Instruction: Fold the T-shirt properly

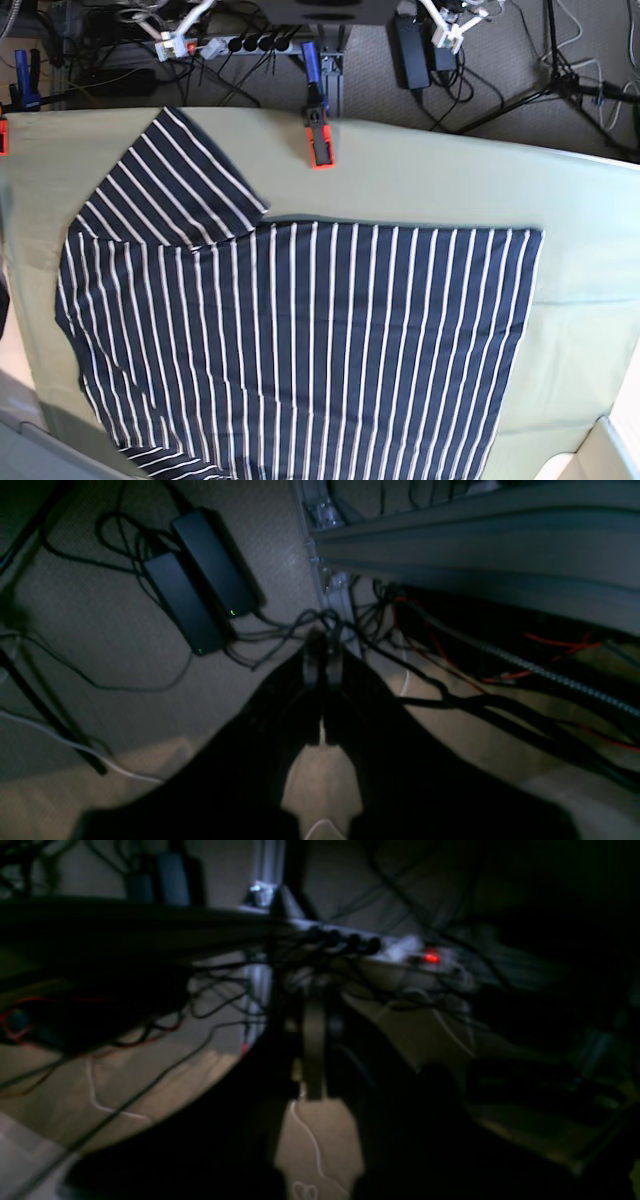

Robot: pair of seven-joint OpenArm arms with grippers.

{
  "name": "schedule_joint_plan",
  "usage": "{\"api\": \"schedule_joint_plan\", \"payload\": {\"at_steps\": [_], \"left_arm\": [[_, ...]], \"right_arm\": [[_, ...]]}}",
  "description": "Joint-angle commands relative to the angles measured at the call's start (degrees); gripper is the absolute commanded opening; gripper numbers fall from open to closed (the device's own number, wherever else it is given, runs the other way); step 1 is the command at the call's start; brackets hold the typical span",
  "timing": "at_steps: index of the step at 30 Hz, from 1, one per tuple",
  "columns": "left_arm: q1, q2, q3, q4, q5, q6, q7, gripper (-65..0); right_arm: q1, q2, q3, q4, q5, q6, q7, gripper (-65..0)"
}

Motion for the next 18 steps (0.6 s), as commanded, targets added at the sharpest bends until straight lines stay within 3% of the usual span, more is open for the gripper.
{"api": "schedule_joint_plan", "payload": {"at_steps": [1,6,10,15,18], "left_arm": [[2.0,-1.1,-1.0,2.4,-0.4,-1.0,-0.4,-65.0],[10.4,-4.1,-8.4,16.0,-0.8,-1.6,0.0,-65.0],[17.0,-6.9,-13.6,28.2,-6.4,-6.9,2.2,-65.0],[24.8,-9.7,-20.1,44.8,-9.4,-7.9,6.4,-65.0],[28.1,-10.8,-23.8,54.3,-9.4,-7.9,10.3,-65.0]], "right_arm": [[-2.8,1.7,0.2,3.3,1.4,2.2,0.6,-65.0],[-14.3,7.7,0.2,20.4,7.0,2.1,0.6,-65.0],[-22.5,11.5,2.4,35.1,11.1,2.2,0.6,-65.0],[-28.7,12.5,10.9,50.6,18.7,2.2,-0.1,-65.0],[-28.9,12.5,17.0,55.8,27.1,2.1,-6.1,-65.0]]}}
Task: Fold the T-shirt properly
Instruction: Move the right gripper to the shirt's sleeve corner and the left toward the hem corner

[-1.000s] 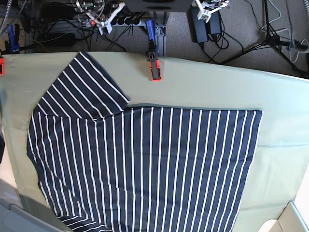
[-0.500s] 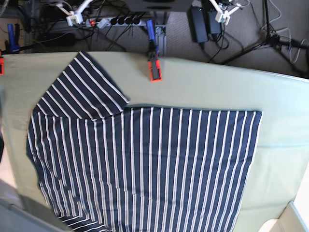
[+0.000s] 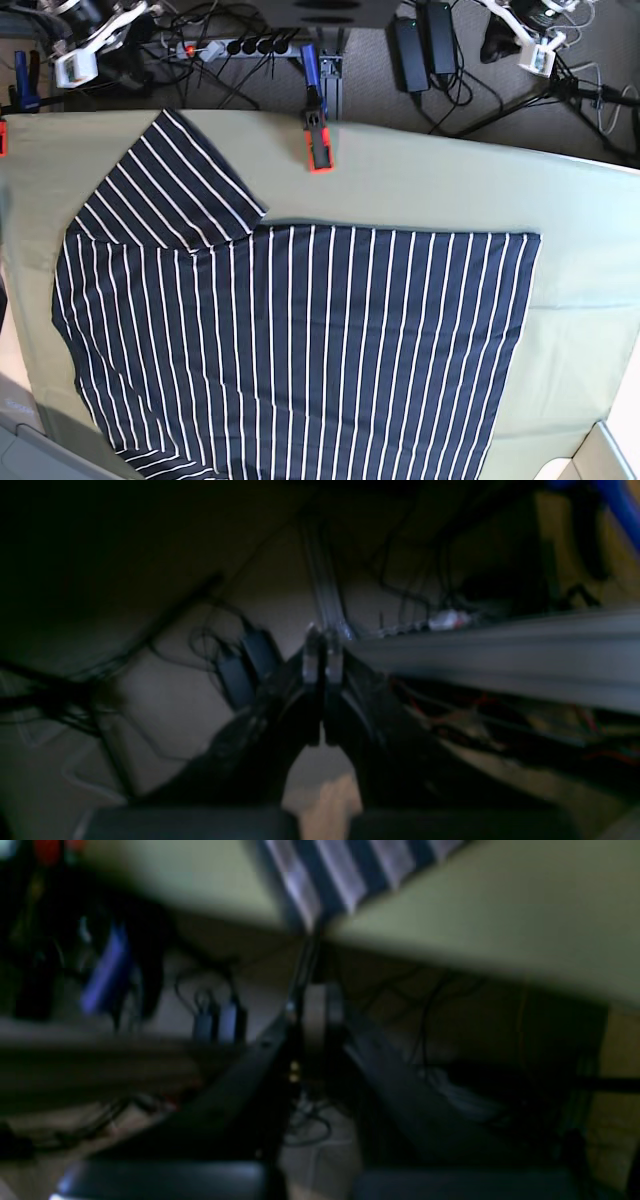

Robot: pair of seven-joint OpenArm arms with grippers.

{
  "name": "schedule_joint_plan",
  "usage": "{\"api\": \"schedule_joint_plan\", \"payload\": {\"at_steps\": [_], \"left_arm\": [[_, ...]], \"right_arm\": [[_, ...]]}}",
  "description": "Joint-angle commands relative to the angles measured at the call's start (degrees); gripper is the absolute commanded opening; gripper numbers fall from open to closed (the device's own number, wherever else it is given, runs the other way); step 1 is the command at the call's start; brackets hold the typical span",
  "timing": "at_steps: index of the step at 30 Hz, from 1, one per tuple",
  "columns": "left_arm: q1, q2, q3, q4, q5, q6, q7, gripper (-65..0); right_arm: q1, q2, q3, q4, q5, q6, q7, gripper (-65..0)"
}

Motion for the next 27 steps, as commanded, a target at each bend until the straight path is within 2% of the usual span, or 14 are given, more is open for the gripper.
{"api": "schedule_joint_plan", "payload": {"at_steps": [1,3,5,7,9,11,16,22,27], "left_arm": [[1.5,-0.8,-1.3,3.2,-0.5,-0.7,-0.1,-65.0],[2.7,-1.3,-3.2,7.5,-2.0,-0.7,1.7,-65.0],[3.0,-1.9,-4.8,10.2,-4.5,-0.7,5.3,-62.8],[2.8,-2.2,-6.0,11.9,-7.0,-0.7,9.1,-52.4],[2.6,-2.2,-7.2,12.7,-9.9,-0.7,11.4,-41.3],[2.5,-2.2,-7.9,12.8,-11.5,-0.7,11.9,-36.5],[2.5,-2.2,-7.9,12.8,-11.5,-0.7,13.0,-36.5],[0.5,-2.4,-7.9,12.8,-13.0,-0.7,17.9,-36.6],[-1.2,-4.0,-7.9,12.8,-14.4,-0.9,17.9,-36.6]], "right_arm": [[-0.2,0.5,2.4,1.5,2.9,1.7,-0.2,-65.0],[1.3,0.5,6.0,1.8,7.8,1.7,-3.3,-65.0],[3.3,0.5,8.8,1.5,10.1,1.5,-5.5,-55.9],[5.3,0.4,10.4,0.7,10.6,0.8,-7.2,-43.6],[7.3,0.3,10.9,-0.4,10.8,-1.9,-8.6,-32.2],[9.5,0.3,10.9,-1.8,12.4,-4.9,-11.0,-27.0],[14.6,0.3,10.1,-6.1,15.6,-4.7,-14.1,-26.8],[19.6,-1.0,6.6,-10.9,15.7,-4.4,-14.9,-26.8],[20.5,-3.0,1.5,-12.0,15.5,-4.3,-15.0,-26.8]]}}
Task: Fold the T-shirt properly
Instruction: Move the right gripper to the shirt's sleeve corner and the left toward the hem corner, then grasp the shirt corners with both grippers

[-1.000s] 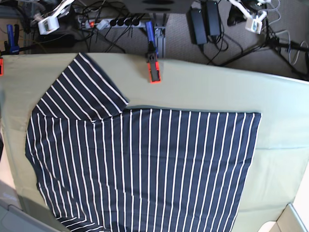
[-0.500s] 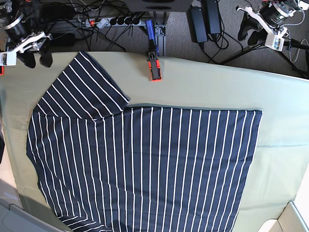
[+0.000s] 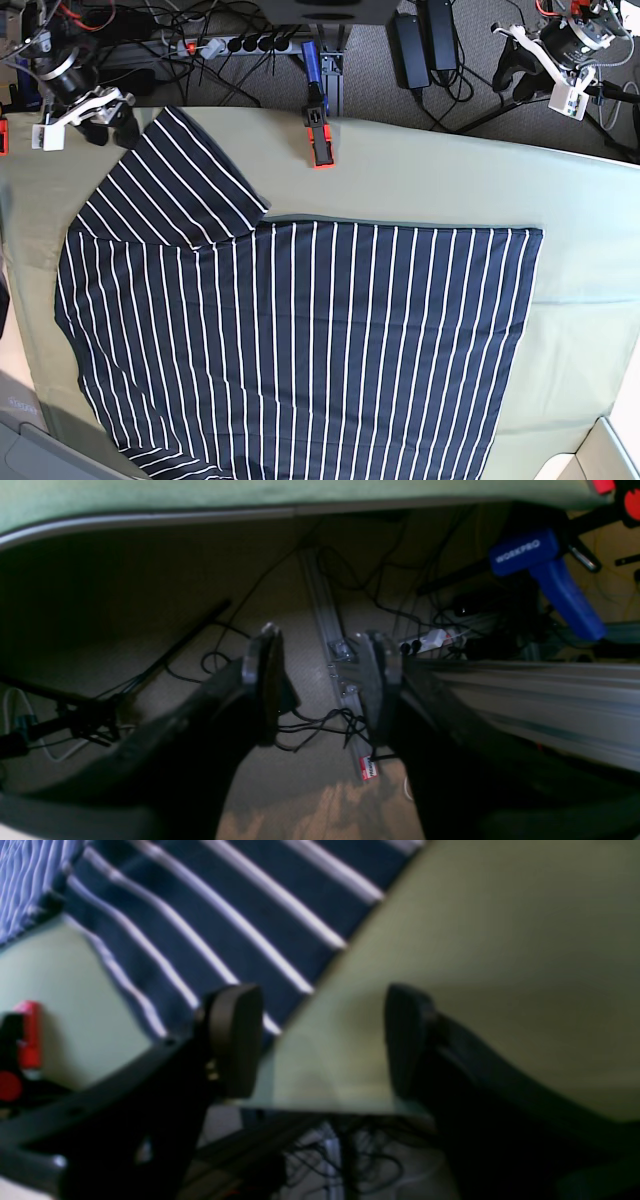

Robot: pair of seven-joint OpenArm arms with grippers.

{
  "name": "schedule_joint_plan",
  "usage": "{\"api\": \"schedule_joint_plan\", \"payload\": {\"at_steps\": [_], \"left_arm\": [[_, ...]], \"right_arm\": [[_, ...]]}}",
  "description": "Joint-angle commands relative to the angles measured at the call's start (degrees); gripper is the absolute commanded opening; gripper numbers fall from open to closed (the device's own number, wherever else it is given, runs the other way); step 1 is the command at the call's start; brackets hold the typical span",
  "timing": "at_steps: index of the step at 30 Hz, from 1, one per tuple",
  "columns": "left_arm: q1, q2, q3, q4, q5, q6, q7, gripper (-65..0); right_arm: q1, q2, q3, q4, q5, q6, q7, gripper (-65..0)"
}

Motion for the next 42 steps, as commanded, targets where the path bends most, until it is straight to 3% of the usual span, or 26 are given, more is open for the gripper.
{"api": "schedule_joint_plan", "payload": {"at_steps": [1,20,31,42], "left_arm": [[0.0,-1.1,-0.4,0.8,-0.7,-0.8,-0.8,-36.6],[-9.1,-2.6,-4.9,0.1,-5.5,-0.8,1.6,-36.6],[-22.9,-2.7,-4.9,-14.1,-8.6,-0.8,3.5,-36.6],[-37.7,-6.0,-4.9,-28.3,-13.9,-0.8,6.4,-36.6]], "right_arm": [[-0.2,0.2,-0.4,0.7,0.5,-1.7,-0.3,-26.8],[1.7,-10.4,-2.3,0.6,0.0,-1.7,-0.3,-26.8],[1.7,-17.0,-3.8,0.6,0.0,-0.8,-0.3,-26.8],[1.7,-17.4,-3.8,0.6,-2.1,-0.8,-0.3,-26.8]]}}
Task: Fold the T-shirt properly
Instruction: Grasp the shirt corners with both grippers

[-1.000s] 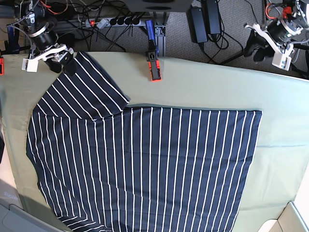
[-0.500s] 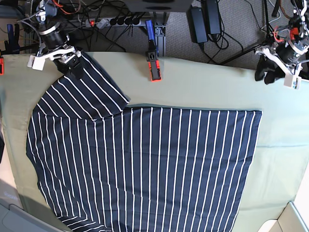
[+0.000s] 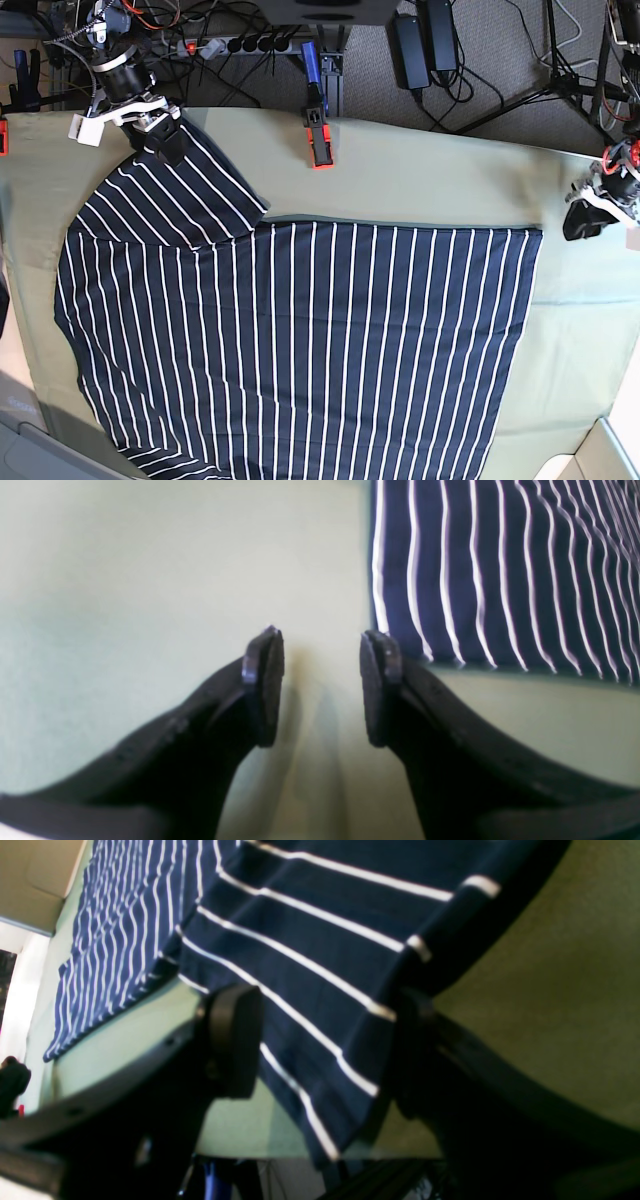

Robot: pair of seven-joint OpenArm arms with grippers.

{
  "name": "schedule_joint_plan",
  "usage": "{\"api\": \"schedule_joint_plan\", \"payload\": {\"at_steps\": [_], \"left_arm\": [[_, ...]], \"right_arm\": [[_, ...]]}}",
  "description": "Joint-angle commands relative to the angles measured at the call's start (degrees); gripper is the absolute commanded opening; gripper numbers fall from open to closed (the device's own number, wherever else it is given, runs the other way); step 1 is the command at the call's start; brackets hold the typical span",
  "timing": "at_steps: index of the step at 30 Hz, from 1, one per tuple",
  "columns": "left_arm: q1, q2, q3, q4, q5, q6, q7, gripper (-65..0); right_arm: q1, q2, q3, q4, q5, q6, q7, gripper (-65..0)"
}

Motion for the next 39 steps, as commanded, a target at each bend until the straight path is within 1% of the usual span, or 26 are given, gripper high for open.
{"api": "schedule_joint_plan", "payload": {"at_steps": [1,4,9,11,14,19,25,34,39], "left_arm": [[-1.3,-1.1,-0.4,-0.4,-0.9,-0.8,-0.6,-36.6],[-3.1,-1.1,-0.3,-3.8,-2.6,-1.3,0.0,-36.6],[-3.4,-1.0,-0.3,-7.0,-7.8,-5.4,2.4,-36.6],[-3.4,-0.8,-0.3,-7.0,-10.3,-8.0,3.6,-36.6],[-3.5,-0.5,-0.2,-7.0,-12.6,-9.5,4.4,-36.6],[-4.4,-0.1,1.8,-7.0,-12.8,-9.6,4.5,-36.6],[-7.5,0.5,6.1,-7.0,-11.6,-9.5,4.8,-36.6],[-8.8,0.5,6.8,-7.0,-9.7,-9.5,4.8,-36.6],[-8.8,0.5,9.2,-7.0,-9.7,-9.5,4.8,-36.6]], "right_arm": [[-0.5,-0.2,-0.4,0.1,-0.8,-1.0,-3.0,-26.8],[-0.5,-0.2,-0.4,0.1,-0.8,-1.0,-2.8,-26.8],[-0.5,-0.2,-0.4,0.1,-0.8,-1.0,-2.6,-26.8],[-0.5,-0.1,-0.4,0.1,-0.8,-1.0,-2.5,-26.8],[-0.5,-0.2,-0.4,0.1,-0.8,-1.0,-2.3,-26.8],[-0.5,-0.2,-0.4,0.1,-0.8,-1.0,-1.9,-26.8],[-0.5,-0.2,-0.4,0.1,-0.8,-1.0,-1.9,-26.8],[-0.5,-0.2,-0.4,0.2,-0.8,-1.0,-1.9,-26.8],[-0.5,-0.2,-0.4,0.2,-4.7,-1.0,-0.5,-26.8]]}}
